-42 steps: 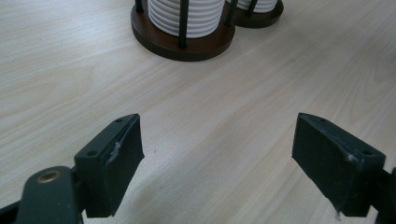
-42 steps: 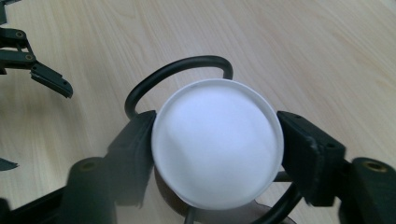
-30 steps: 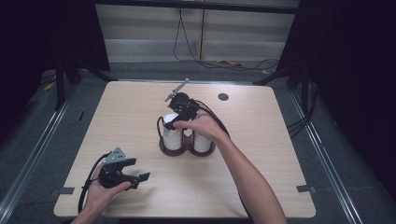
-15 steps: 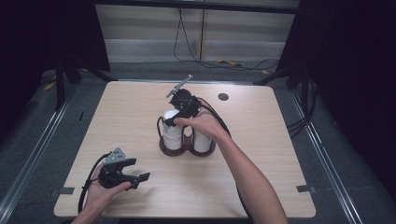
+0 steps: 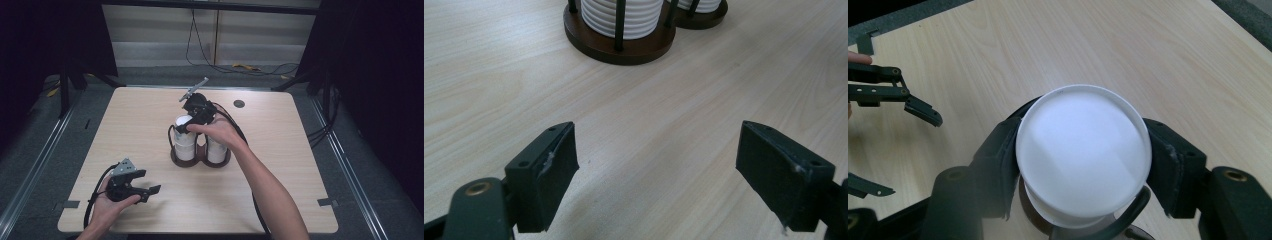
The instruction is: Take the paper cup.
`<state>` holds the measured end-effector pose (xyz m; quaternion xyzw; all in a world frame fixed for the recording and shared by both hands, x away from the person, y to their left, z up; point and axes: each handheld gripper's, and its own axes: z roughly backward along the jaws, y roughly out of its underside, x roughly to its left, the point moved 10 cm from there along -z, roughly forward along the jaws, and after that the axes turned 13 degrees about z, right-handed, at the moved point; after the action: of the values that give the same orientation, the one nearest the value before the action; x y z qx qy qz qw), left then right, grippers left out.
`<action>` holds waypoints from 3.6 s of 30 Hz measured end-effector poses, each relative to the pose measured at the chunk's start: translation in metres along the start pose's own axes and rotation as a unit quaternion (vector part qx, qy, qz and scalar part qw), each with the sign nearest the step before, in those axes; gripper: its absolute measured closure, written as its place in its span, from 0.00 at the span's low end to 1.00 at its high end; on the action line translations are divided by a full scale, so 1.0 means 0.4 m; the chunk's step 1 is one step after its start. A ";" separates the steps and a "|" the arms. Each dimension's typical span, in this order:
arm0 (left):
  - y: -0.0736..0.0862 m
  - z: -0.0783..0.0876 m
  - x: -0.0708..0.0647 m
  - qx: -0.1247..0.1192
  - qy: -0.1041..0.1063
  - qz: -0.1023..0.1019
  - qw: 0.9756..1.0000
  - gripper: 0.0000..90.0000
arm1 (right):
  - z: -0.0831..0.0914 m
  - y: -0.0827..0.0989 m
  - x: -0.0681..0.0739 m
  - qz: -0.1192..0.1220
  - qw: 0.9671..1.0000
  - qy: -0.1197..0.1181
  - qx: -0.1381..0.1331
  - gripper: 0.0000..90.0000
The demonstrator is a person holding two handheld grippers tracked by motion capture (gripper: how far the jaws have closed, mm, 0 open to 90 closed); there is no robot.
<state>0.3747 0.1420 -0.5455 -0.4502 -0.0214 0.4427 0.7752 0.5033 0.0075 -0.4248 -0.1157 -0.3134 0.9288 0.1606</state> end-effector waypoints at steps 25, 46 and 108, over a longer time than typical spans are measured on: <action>0.001 -0.001 0.001 0.002 0.000 0.001 1.000 0.19 | 0.047 -0.036 0.002 0.002 1.000 0.007 -0.027 0.42; 0.001 -0.002 0.001 0.002 0.000 0.000 1.000 0.19 | 0.083 -0.055 -0.003 0.000 0.999 0.019 -0.050 0.42; -0.061 -0.017 -0.036 -0.018 0.010 -0.048 0.999 0.18 | 0.217 0.097 0.101 -0.051 0.988 0.015 -0.142 0.42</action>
<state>0.3850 0.1222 -0.5268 -0.4670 -0.0434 0.4002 0.7874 0.4301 -0.0541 -0.3861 -0.1352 -0.4452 0.8635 0.1946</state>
